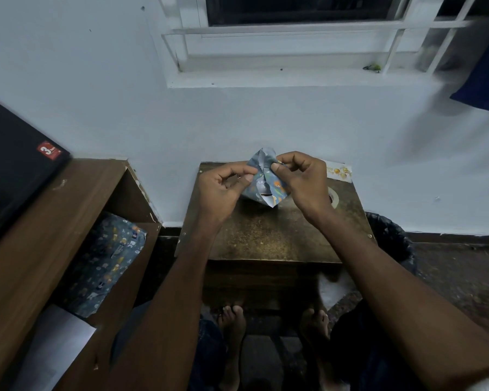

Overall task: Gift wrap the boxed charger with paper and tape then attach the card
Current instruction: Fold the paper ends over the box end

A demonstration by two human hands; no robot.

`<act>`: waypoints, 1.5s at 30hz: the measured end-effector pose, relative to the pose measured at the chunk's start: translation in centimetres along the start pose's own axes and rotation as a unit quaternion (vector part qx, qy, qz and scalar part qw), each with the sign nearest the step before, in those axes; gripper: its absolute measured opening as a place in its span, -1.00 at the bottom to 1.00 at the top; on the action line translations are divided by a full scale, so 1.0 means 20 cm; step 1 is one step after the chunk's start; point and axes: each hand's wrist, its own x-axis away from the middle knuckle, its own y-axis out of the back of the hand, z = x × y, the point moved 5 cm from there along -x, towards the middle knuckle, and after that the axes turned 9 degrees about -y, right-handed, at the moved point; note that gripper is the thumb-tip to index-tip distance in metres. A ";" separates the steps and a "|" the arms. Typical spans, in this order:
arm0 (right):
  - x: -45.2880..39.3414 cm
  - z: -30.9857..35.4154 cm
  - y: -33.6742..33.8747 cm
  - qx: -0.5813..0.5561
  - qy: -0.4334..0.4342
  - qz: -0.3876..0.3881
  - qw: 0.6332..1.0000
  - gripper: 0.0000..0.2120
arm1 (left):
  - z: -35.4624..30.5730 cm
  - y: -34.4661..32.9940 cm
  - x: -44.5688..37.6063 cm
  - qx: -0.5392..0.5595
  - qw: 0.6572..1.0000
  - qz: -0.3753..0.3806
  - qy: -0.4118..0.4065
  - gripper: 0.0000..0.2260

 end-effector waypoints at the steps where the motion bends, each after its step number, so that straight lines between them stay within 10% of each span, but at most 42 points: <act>1: 0.00 0.00 0.00 0.004 0.004 0.006 1.000 -0.96 | 0.00 0.00 0.00 -0.005 1.000 0.001 0.000 -0.80; 32: 0.01 0.06 0.00 0.000 0.050 0.024 0.998 -0.73 | -0.08 -0.05 -0.02 -0.083 0.991 0.067 -0.080 -0.85; 37: 0.02 0.05 0.01 0.010 0.042 0.027 0.999 -0.70 | -0.12 -0.05 -0.01 -0.124 0.979 0.143 -0.078 -0.71; 42: -0.01 0.04 0.05 0.037 0.051 0.031 0.998 -0.70 | -0.08 -0.09 0.03 -0.268 0.931 0.219 -0.115 -0.11; 45: -0.01 0.03 0.05 0.032 0.060 0.043 0.997 -0.69 | -0.08 -0.09 0.02 -0.306 0.919 0.193 -0.157 -0.34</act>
